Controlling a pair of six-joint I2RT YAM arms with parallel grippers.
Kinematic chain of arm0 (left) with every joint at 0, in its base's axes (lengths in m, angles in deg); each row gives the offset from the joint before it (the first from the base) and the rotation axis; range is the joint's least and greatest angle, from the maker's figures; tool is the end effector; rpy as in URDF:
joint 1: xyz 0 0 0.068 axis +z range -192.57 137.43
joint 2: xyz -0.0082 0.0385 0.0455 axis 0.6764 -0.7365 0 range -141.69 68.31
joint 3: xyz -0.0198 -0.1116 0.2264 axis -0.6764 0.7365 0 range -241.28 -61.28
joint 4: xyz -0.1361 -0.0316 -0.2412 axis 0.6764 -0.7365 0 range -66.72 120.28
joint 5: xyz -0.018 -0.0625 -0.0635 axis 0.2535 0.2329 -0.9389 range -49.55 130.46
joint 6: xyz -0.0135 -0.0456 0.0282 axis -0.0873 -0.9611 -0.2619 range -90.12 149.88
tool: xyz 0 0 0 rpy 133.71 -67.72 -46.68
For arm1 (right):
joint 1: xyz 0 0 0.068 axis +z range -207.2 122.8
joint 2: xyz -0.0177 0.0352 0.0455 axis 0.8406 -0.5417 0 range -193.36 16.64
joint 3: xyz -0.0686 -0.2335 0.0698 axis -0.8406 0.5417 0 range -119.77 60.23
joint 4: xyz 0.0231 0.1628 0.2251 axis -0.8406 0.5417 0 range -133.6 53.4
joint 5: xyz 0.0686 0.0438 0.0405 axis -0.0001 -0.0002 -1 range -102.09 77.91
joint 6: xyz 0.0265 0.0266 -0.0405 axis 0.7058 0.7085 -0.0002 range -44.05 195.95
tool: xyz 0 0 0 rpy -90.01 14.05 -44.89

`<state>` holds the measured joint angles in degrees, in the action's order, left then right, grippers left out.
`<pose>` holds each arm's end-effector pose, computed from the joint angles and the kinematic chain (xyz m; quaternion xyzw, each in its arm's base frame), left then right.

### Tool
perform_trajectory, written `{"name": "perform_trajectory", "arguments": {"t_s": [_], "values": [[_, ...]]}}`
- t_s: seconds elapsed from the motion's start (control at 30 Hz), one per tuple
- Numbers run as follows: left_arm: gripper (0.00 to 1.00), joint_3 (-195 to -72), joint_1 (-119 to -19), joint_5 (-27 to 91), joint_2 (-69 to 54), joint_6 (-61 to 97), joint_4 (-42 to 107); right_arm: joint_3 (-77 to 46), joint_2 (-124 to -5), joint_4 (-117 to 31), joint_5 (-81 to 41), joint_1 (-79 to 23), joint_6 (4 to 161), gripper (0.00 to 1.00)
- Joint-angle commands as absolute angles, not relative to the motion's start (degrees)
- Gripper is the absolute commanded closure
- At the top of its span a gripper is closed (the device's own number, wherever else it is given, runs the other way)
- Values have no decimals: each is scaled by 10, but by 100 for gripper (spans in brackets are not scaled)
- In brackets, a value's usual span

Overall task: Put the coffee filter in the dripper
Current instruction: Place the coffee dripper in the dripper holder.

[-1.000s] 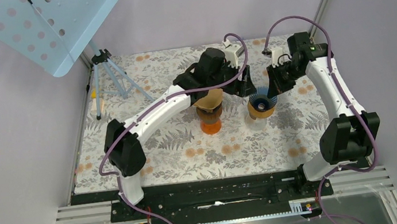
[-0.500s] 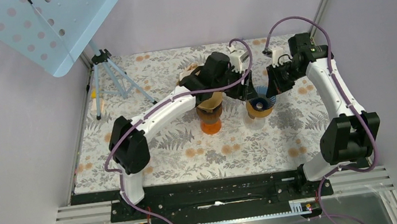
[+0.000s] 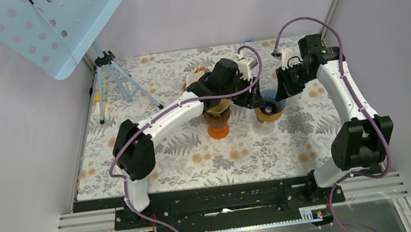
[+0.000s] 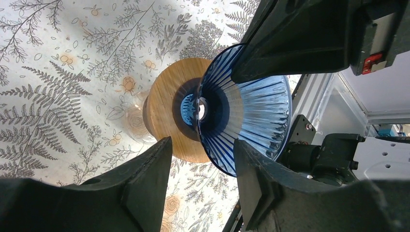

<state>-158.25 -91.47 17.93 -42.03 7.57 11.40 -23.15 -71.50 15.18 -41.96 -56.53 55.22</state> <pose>0.2959 -0.3612 0.2814 0.2893 0.8141 -0.4148 0.2855 0.3268 0.0225 0.2996 -0.2326 0.9133 0.2085 0.2614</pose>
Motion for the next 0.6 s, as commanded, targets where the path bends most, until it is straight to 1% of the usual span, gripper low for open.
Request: {"name": "perform_trajectory", "arguments": {"t_s": [0.0,0.57], "values": [[47,-1582,-918,170,-405,88,144,-219,-741,154,-384,-568,530,100],[51,-1576,-918,181,-429,97,140,-233,-773,166,-356,-568,519,100]]}}
